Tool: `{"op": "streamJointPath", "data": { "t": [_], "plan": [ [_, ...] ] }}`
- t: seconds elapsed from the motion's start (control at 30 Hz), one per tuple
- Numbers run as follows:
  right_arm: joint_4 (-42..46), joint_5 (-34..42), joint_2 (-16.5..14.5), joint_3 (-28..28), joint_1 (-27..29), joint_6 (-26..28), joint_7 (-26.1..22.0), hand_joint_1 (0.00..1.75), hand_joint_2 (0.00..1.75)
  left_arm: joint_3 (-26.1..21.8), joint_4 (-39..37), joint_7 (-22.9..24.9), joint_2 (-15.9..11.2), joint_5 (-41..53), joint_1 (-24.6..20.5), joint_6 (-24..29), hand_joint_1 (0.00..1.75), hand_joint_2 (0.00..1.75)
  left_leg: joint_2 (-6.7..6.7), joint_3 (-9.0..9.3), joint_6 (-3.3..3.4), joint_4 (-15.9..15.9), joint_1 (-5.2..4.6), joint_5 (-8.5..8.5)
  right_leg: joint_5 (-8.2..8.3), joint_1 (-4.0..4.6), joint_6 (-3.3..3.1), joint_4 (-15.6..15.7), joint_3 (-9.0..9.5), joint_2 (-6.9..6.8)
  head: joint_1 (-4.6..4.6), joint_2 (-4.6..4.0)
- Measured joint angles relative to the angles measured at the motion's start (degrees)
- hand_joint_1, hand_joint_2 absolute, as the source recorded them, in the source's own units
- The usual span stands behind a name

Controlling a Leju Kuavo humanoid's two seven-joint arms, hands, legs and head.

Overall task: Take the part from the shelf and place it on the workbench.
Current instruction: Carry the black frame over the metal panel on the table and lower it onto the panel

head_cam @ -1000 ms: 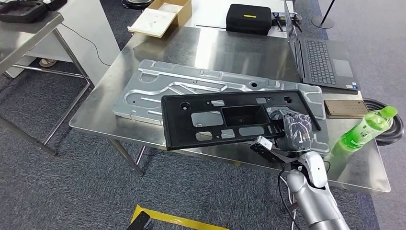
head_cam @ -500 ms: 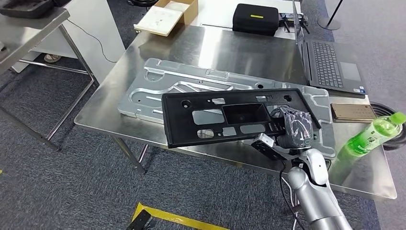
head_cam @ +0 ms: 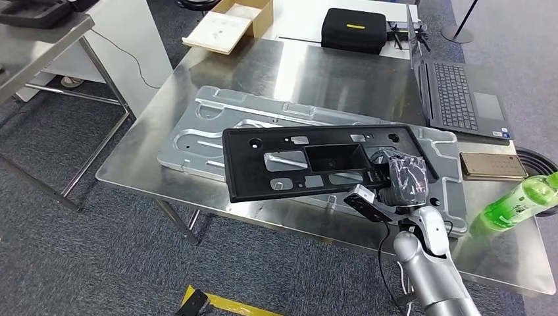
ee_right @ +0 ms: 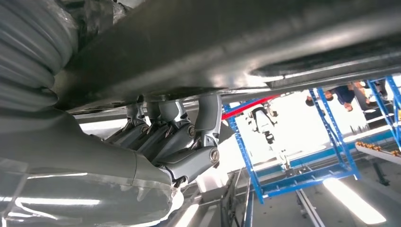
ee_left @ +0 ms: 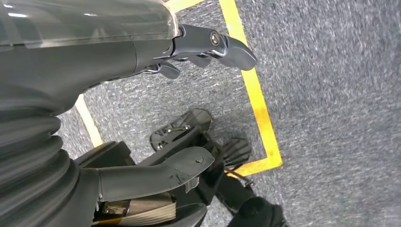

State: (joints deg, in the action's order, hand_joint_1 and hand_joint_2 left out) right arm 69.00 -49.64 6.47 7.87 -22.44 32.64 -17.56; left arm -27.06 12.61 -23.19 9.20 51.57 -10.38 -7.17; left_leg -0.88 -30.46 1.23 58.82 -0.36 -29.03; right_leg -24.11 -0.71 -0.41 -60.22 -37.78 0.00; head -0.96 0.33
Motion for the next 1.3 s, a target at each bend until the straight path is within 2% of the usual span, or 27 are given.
{"op": "streamJointPath", "data": {
  "t": [0.07, 0.17, 0.2, 0.23, 0.27, 0.33, 0.4, 0.47, 0.5, 0.57, 0.6, 0.67, 0.7, 0.73, 0.77, 0.83, 0.87, 0.9, 0.93, 1.03, 1.07, 1.1, 1.17, 1.2, 1.23, 1.27, 1.3],
  "plan": [
    [0.02, -0.02, 0.00, 0.00, -0.14, 0.01, 0.03, 1.75, 1.75, 0.00, 0.00, 0.00, 0.00, -0.01, -0.07, 0.00, 0.00, 1.75, 0.20, -1.35, -0.49, 3.08, 0.13, -1.17, -0.25, -0.08, -0.65, 0.39, 0.81, -0.08, 0.01, 0.00],
    [0.03, -0.04, 0.00, -0.01, -0.33, 0.02, 0.04, 1.75, 1.75, 0.00, 0.00, 0.15, 0.00, -0.09, -0.01, 0.08, 0.00, 1.75, 0.40, -7.31, -1.10, 13.26, 0.44, -5.20, -0.81, 0.06, -1.23, 0.59, 1.57, -0.20, 0.03, 0.00],
    [0.03, -0.05, 0.00, -0.01, -0.31, 0.02, 0.05, 1.75, 1.75, 0.00, 0.00, 0.27, 0.00, -0.18, 0.07, 0.13, 0.00, 1.75, 0.41, -8.97, -1.17, 15.40, 0.50, -5.72, -1.01, 0.13, -1.29, 0.58, 1.74, -0.17, 0.03, 0.00],
    [0.03, -0.08, 0.00, -0.01, -0.29, 0.02, 0.06, 1.75, 1.75, 0.00, 0.00, 0.40, 0.00, -0.28, 0.13, 0.18, 0.00, 1.75, 0.41, -9.77, -1.17, 15.65, 0.52, -5.11, -1.20, 0.18, -1.29, 0.56, 1.95, -0.13, 0.03, 0.00],
    [0.03, -0.11, 0.00, -0.01, -0.27, 0.03, 0.08, 1.75, 1.75, 0.00, 0.00, 0.49, 0.00, -0.39, 0.14, 0.22, 0.00, 1.75, 0.42, -9.50, -1.04, 13.81, 0.52, -3.39, -1.38, 0.22, -1.26, 0.55, 2.23, -0.09, 0.03, 0.00],
    [0.04, -0.20, 0.00, -0.02, -0.28, 0.07, 0.16, 1.75, 1.75, 0.00, 0.00, 0.56, -0.05, -0.51, 0.10, 0.37, 0.00, 1.75, 0.50, -6.90, -0.42, 6.29, 0.40, 1.56, -1.75, 0.30, -1.11, 0.58, 2.86, -0.07, 0.02, 0.00],
    [0.04, -0.32, 0.02, -0.09, -0.31, 0.08, 0.42, 1.75, 1.75, 0.00, 0.00, 0.57, -0.17, -0.56, 0.03, 0.54, 0.00, 1.75, 0.62, -4.91, 0.26, 0.86, 0.04, 3.63, -1.97, 0.38, -0.72, 0.60, 3.08, -0.08, 0.02, 0.00],
    [0.02, -0.55, 0.05, -0.24, -0.32, 0.07, 0.75, 1.75, 1.75, 0.00, 0.00, 0.55, -0.27, -0.57, 0.06, 0.56, 0.00, 1.75, 0.59, -4.53, 0.69, -0.19, -0.30, 3.59, -1.99, 0.35, -0.09, 0.74, 3.03, -0.10, 0.03, 0.00],
    [0.02, -0.65, 0.07, -0.31, -0.33, 0.05, 0.85, 1.75, 1.75, 0.00, 0.00, 0.50, -0.27, -0.58, 0.10, 0.53, 0.00, 1.75, 0.59, -4.26, 0.94, -0.55, -0.16, 4.16, -2.12, 0.32, 0.27, 0.76, 3.04, -0.14, 0.03, 0.00],
    [-0.01, -0.77, 0.24, -0.50, -0.53, 0.01, 0.88, 1.75, 1.75, 0.00, 0.00, 0.33, -0.25, -0.60, -0.01, 0.37, 0.00, 1.75, 0.60, -3.68, 1.45, -1.61, 0.10, 4.84, -3.32, 0.35, 0.84, -0.83, 2.39, -0.11, 0.02, 0.00],
    [-0.07, -0.78, 0.41, -0.65, -0.67, -0.03, 0.89, 1.75, 1.75, 0.00, 0.00, 0.25, -0.21, -0.61, -0.10, 0.27, 0.00, 1.75, 0.61, -3.41, 1.67, -2.04, 0.24, 5.07, -4.76, 0.37, 1.04, -3.28, 1.24, -0.07, 0.01, 0.00],
    [-0.32, -0.76, 0.77, -0.91, -0.87, -0.16, 0.95, 1.75, 1.75, -0.01, 0.00, 0.19, -0.20, -0.62, -0.15, 0.14, 0.00, 1.75, 0.56, -3.31, 1.94, -2.14, 0.15, 5.03, -8.02, 0.32, 1.37, -10.41, -2.38, 0.02, -0.01, 0.00],
    [-0.50, -0.76, 0.89, -0.99, -0.88, -0.24, 1.02, 1.75, 1.75, -0.01, 0.00, 0.19, -0.20, -0.61, -0.09, 0.12, 0.00, 1.75, 0.54, -3.30, 2.00, -2.10, 0.13, 4.96, -8.80, 0.23, 1.54, -13.23, -3.94, 0.03, -0.01, 0.00],
    [-0.67, -0.77, 0.97, -1.01, -0.87, -0.31, 1.08, 1.75, 1.75, -0.02, 0.00, 0.19, -0.20, -0.60, -0.04, 0.11, 0.00, 1.75, 0.51, -3.30, 1.98, -2.02, 0.13, 4.87, -8.56, 0.11, 1.68, -14.28, -4.67, 0.01, -0.01, 0.00],
    [-0.80, -0.80, 1.04, -1.02, -0.88, -0.38, 1.14, 1.75, 1.75, -0.02, 0.00, 0.18, -0.20, -0.57, -0.01, 0.11, 0.00, 1.75, 0.47, -3.28, 1.90, -1.87, 0.16, 4.75, -7.28, -0.03, 1.78, -13.22, -4.34, 0.00, -0.01, 0.00],
    [-0.92, -0.89, 1.14, -1.03, -1.05, -0.51, 1.16, 1.75, 1.75, -0.02, 0.00, 0.13, -0.19, -0.46, -0.05, 0.13, 0.00, 1.75, 0.39, -3.32, 1.51, -1.26, 0.24, 4.27, -3.42, -0.28, 1.86, -6.24, -1.06, 0.01, -0.01, 0.00],
    [-0.96, -0.97, 1.17, -1.03, -1.21, -0.57, 1.16, 1.75, 1.75, -0.02, 0.00, 0.08, -0.18, -0.41, -0.09, 0.13, 0.00, 1.75, 0.36, -3.44, 1.23, -0.78, 0.19, 3.95, -2.16, -0.24, 1.75, -2.90, 0.57, 0.04, 0.00, 0.00],
    [-1.01, -1.04, 1.20, -1.03, -1.37, -0.61, 1.20, 1.75, 1.75, -0.02, 0.00, -0.02, -0.17, -0.34, -0.12, 0.13, 0.00, 1.75, 0.34, -3.60, 0.95, -0.39, 0.11, 3.70, -1.54, -0.19, 1.57, -0.67, 1.64, 0.08, 0.00, 0.00],
    [-1.05, -1.10, 1.26, -1.03, -1.52, -0.62, 1.30, 1.75, 1.75, -0.02, 0.00, -0.12, -0.17, -0.25, -0.14, 0.13, 0.00, 1.75, 0.34, -3.74, 0.70, -0.15, 0.03, 3.55, -1.61, -0.10, 1.30, 0.17, 2.01, 0.13, 0.01, 0.00],
    [-1.24, -1.07, 1.45, -1.08, -1.87, -0.69, 1.91, 1.75, 1.75, -0.02, 0.00, -0.33, -0.19, -0.03, -0.16, 0.18, 0.00, 1.75, 0.35, -3.93, -0.03, 0.19, 0.02, 3.14, -1.46, -0.15, 0.33, 0.53, 2.13, 0.14, 0.01, 0.00],
    [-1.33, -0.95, 1.48, -1.16, -2.11, -0.75, 2.20, 1.75, 1.75, -0.02, 0.00, -0.38, -0.19, -0.02, -0.17, 0.21, 0.00, 1.75, 0.38, -4.37, -0.33, 1.26, 0.06, 2.33, -1.36, -0.26, 0.01, 0.71, 2.22, 0.11, 0.02, 0.00],
    [-1.45, -0.76, 1.48, -1.30, -2.38, -0.81, 2.53, 1.75, 1.75, -0.02, 0.00, -0.43, -0.20, -0.01, -0.18, 0.26, 0.00, 1.75, 0.41, -5.31, -0.61, 3.41, 0.15, 0.99, -1.30, -0.37, -0.26, 0.87, 2.31, 0.06, 0.02, 0.00],
    [-1.83, -0.23, 1.49, -1.75, -2.88, -0.89, 3.28, 1.75, 1.75, -0.02, 0.00, -0.49, -0.20, -0.02, -0.15, 0.41, 0.00, 1.75, 0.46, -8.56, -1.06, 10.45, 0.41, -2.54, -1.34, -0.35, -0.53, 0.90, 2.35, -0.03, 0.03, 0.00],
    [-2.15, 0.03, 1.52, -2.06, -3.06, -0.90, 3.69, 1.75, 1.75, -0.02, 0.00, -0.49, -0.20, -0.02, -0.09, 0.49, 0.00, 1.75, 0.47, -10.25, -1.19, 13.91, 0.52, -3.78, -1.37, -0.31, -0.58, 0.89, 2.35, -0.07, 0.02, 0.00],
    [-2.56, 0.27, 1.57, -2.39, -3.23, -0.86, 4.09, 1.75, 1.75, -0.02, 0.00, -0.49, -0.20, -0.02, -0.03, 0.54, 0.00, 1.75, 0.48, -11.30, -1.26, 15.88, 0.59, -4.06, -1.39, -0.28, -0.58, 0.87, 2.36, -0.10, 0.02, 0.00],
    [-3.04, 0.50, 1.68, -2.77, -3.41, -0.81, 4.47, 1.31, 1.75, -0.02, 0.00, -0.49, -0.20, -0.01, 0.01, 0.58, 0.00, 1.75, 0.49, -11.30, -1.25, 15.66, 0.62, -3.22, -1.41, -0.26, -0.57, 0.86, 2.39, -0.10, 0.02, 0.00],
    [-3.54, 0.71, 1.79, -3.19, -3.63, -0.74, 4.75, 0.87, 1.75, -0.02, 0.00, -0.49, -0.20, -0.01, 0.01, 0.61, 0.00, 1.75, 0.50, -10.27, -1.15, 13.34, 0.64, -1.47, -1.44, -0.26, -0.52, 0.85, 2.45, -0.09, 0.03, 0.00]
  ]
}}
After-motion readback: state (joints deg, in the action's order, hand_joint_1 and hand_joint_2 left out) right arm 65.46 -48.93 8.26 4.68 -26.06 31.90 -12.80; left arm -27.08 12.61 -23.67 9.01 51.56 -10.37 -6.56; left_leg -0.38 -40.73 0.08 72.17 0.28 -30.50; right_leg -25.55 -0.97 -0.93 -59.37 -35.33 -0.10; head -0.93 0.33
